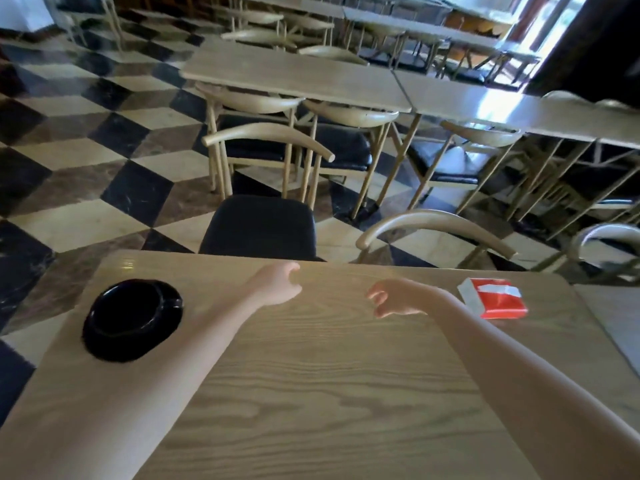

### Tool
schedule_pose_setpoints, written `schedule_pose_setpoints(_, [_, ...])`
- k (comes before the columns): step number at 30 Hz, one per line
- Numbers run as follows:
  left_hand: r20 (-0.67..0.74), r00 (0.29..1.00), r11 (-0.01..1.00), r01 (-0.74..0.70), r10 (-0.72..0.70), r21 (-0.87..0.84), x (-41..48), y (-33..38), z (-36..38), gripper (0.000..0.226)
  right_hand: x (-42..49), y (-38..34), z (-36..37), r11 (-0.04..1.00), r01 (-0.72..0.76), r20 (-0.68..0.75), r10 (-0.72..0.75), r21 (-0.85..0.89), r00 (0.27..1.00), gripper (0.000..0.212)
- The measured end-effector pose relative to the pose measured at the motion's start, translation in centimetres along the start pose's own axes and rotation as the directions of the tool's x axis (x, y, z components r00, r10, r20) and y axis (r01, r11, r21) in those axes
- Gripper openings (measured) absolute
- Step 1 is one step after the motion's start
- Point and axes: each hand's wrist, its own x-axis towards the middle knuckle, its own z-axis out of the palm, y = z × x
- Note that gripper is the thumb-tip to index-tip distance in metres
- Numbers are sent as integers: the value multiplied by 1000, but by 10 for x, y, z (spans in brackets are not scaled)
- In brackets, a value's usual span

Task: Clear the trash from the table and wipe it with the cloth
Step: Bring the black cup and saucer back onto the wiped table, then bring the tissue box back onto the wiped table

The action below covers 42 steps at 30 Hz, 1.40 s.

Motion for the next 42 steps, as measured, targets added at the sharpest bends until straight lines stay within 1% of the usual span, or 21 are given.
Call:
schedule_pose_setpoints(6, [175,982,997,-72,73,-8,34,102,79,67,-30,142,7,986,-130,5,130,101,991,48])
schedule_pose_setpoints(9, [220,969,994,-112,111,-7,56,148,122,73,-38,210,16,962,-221,4,224,162,975,47])
schedule_pose_setpoints(11, [241,962,991,-129,130,-23,70,176,150,76,-40,252,22,940,-248,-26,261,233,965,48])
schedule_pose_setpoints(13, [243,962,991,-115,128,-66,84,200,176,79,-39,285,26,932,-242,-41,262,269,964,49])
schedule_pose_setpoints(15, [217,969,986,-86,117,-145,98,224,200,81,-38,315,28,923,-274,-66,302,272,951,44])
schedule_pose_setpoints(16, [201,974,977,-68,109,-202,105,235,211,82,-37,329,30,910,-295,-112,338,292,934,45])
schedule_pose_setpoints(18, [157,983,951,-42,94,-305,118,254,230,84,-31,352,34,867,-324,-218,424,379,879,53])
schedule_pose_setpoints(21, [119,991,924,-17,67,-382,134,275,252,92,-17,372,40,822,-317,-285,483,473,828,61])
schedule_pose_setpoints(23, [125,991,922,16,36,-388,142,284,265,96,-4,376,41,797,-248,-333,482,551,810,67])
schedule_pose_setpoints(25, [110,994,918,44,0,-394,148,288,275,93,9,377,42,766,-157,-383,474,623,793,69])
schedule_pose_setpoints(27, [90,996,894,54,-15,-444,153,291,283,84,21,376,43,743,-113,-405,478,660,780,59])
schedule_pose_setpoints(29, [75,997,871,58,-24,-488,157,293,291,69,30,376,46,719,-93,-400,484,689,779,47])
schedule_pose_setpoints(31, [63,997,856,62,-34,-513,160,294,297,58,36,374,50,695,-58,-423,498,716,757,42])
schedule_pose_setpoints(34, [34,998,842,58,-47,-536,160,294,303,54,37,369,51,680,-14,-472,524,733,710,37])
schedule_pose_setpoints(37, [3,1000,816,27,-31,-578,157,291,302,46,32,365,49,657,42,-499,529,753,686,32])
schedule_pose_setpoints(39, [-19,1000,803,3,-18,-596,154,289,298,46,29,360,47,635,66,-501,538,770,677,32])
schedule_pose_setpoints(42, [-53,999,782,-26,-8,-622,147,287,288,54,25,349,42,620,55,-491,561,783,667,37])
